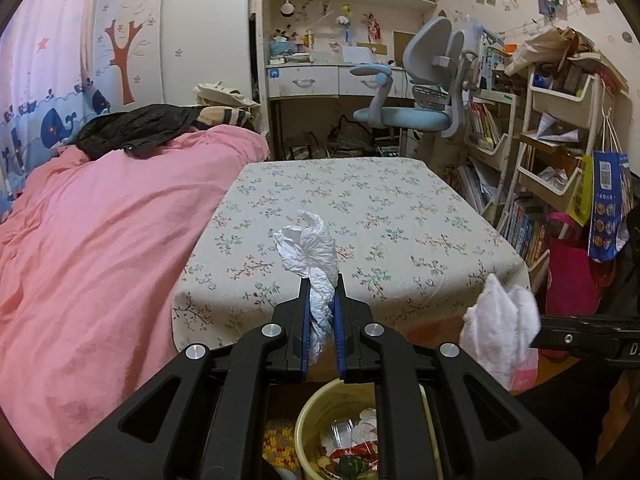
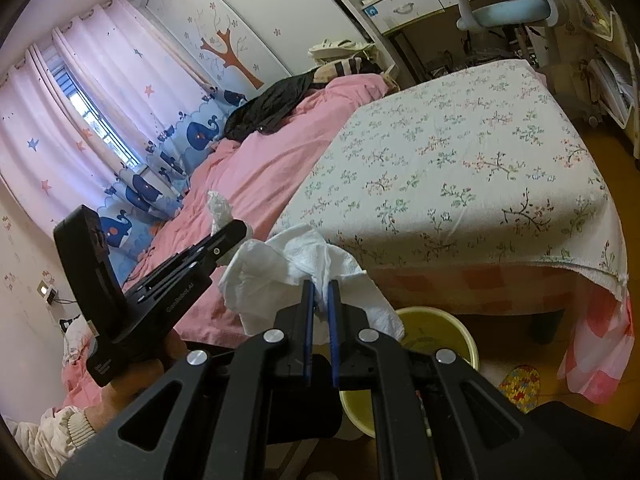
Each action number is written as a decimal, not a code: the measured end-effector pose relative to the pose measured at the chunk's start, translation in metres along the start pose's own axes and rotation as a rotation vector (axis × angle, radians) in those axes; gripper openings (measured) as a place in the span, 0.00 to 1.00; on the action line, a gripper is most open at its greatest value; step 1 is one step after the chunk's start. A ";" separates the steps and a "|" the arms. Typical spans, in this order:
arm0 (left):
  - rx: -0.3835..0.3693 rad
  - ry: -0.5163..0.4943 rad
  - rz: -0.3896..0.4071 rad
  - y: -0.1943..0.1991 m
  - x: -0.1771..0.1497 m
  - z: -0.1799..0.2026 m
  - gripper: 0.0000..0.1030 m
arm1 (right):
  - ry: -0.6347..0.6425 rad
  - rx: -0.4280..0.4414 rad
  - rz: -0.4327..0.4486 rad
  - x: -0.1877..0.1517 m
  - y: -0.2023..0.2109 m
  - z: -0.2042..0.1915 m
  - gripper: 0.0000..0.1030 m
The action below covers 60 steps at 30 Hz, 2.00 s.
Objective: Collect trash
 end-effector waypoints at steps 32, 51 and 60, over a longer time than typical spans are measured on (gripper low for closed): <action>-0.013 -0.047 -0.223 -0.025 -0.046 0.022 0.59 | -0.027 -0.211 -0.204 -0.026 -0.034 0.017 0.57; 0.168 0.106 0.056 0.009 0.037 -0.024 0.93 | 0.275 -0.475 0.195 0.037 -0.004 -0.034 0.93; 0.189 0.119 0.128 -0.009 0.099 -0.034 0.93 | 0.336 -0.520 0.306 0.100 -0.008 -0.029 0.93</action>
Point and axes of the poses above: each gripper's, at about its wrist camera, not at the fingertips, and y roughly against the way its jaws point, z to its right, x to its top, the point moved 1 cm from there along -y, roughly the way its jaws point, and after that the axes turned 6 degrees about x, right-handed, at the moved point
